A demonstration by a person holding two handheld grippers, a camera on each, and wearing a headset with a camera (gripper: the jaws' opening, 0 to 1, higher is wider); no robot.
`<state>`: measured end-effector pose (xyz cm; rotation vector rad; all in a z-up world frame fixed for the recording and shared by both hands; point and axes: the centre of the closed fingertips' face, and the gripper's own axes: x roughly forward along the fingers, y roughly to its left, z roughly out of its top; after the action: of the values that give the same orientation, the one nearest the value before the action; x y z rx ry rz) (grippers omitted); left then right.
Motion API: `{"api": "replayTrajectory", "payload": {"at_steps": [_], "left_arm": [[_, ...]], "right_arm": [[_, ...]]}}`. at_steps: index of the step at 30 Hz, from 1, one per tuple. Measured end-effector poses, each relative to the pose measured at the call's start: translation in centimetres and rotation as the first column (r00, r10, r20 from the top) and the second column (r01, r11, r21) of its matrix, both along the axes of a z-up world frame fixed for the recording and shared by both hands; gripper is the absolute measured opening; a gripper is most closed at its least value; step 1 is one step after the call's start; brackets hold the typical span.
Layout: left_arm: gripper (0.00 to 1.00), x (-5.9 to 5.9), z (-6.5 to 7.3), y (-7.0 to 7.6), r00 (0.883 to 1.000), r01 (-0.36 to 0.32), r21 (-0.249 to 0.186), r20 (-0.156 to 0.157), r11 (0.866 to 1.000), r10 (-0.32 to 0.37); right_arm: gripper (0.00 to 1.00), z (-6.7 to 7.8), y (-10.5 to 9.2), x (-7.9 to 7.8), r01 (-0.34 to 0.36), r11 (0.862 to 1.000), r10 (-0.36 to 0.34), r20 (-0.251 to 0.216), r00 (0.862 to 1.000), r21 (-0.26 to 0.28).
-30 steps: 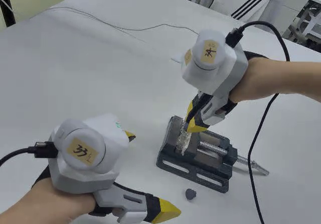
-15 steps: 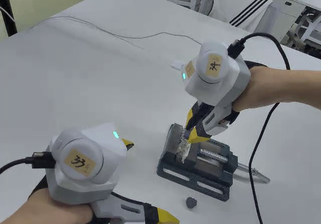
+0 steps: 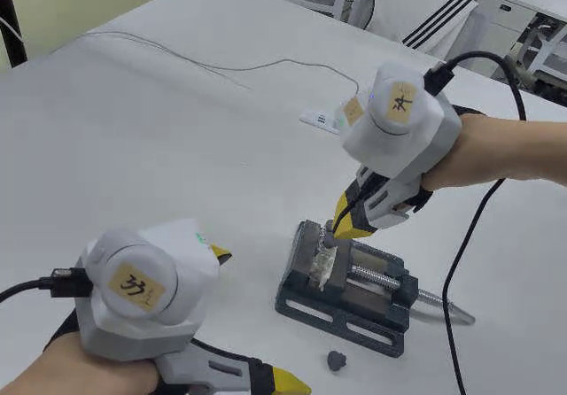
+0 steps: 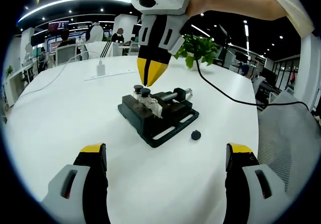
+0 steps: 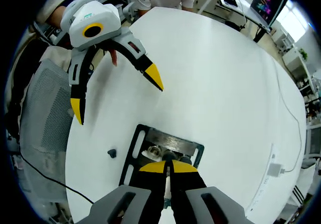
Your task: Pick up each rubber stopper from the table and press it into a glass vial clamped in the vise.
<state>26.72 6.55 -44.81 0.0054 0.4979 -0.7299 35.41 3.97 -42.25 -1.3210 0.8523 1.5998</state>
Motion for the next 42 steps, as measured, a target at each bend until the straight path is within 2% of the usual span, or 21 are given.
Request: {"api": "replayTrajectory", "payload": {"at_steps": [10, 22, 23, 24, 26, 33, 42], "left_arm": [[0.98, -0.1, -0.4, -0.1, 1.000, 0.001, -0.003, -0.010, 1.000, -0.001], [0.98, -0.1, -0.7, -0.3, 1.000, 0.003, -0.009, -0.017, 1.000, -0.003], [0.98, -0.1, -0.7, -0.4, 1.000, 0.004, -0.009, -0.017, 1.000, -0.004], [0.98, 0.0, -0.7, -0.4, 1.000, 0.004, -0.010, -0.020, 1.000, -0.004], [0.98, 0.1, -0.7, -0.4, 1.000, 0.004, -0.013, -0.019, 1.000, -0.004], [0.98, 0.9, -0.4, -0.7, 1.000, -0.003, -0.029, -0.013, 1.000, 0.002], [0.98, 1.4, -0.4, -1.0, 1.000, -0.005, -0.047, -0.012, 0.999, 0.004]], "right_arm": [[0.00, -0.2, 0.2, -0.7, -0.007, 1.000, 0.007, -0.001, 1.000, -0.004], [0.00, -0.5, 0.1, -0.4, -0.030, 0.999, 0.030, -0.002, 1.000, -0.024], [0.00, -0.5, 0.1, -0.3, -0.026, 0.999, 0.026, -0.004, 1.000, -0.025], [0.00, -0.5, 0.1, -0.3, 0.009, 1.000, -0.009, -0.011, 1.000, -0.027], [0.00, -0.6, 0.1, -0.2, -0.004, 1.000, 0.003, -0.011, 1.000, -0.024], [0.00, -0.8, 0.0, -0.1, 0.039, 0.999, -0.039, -0.022, 0.999, -0.008], [0.00, -1.0, 0.1, 0.0, 0.041, 0.998, -0.042, -0.015, 0.999, -0.053]]}}
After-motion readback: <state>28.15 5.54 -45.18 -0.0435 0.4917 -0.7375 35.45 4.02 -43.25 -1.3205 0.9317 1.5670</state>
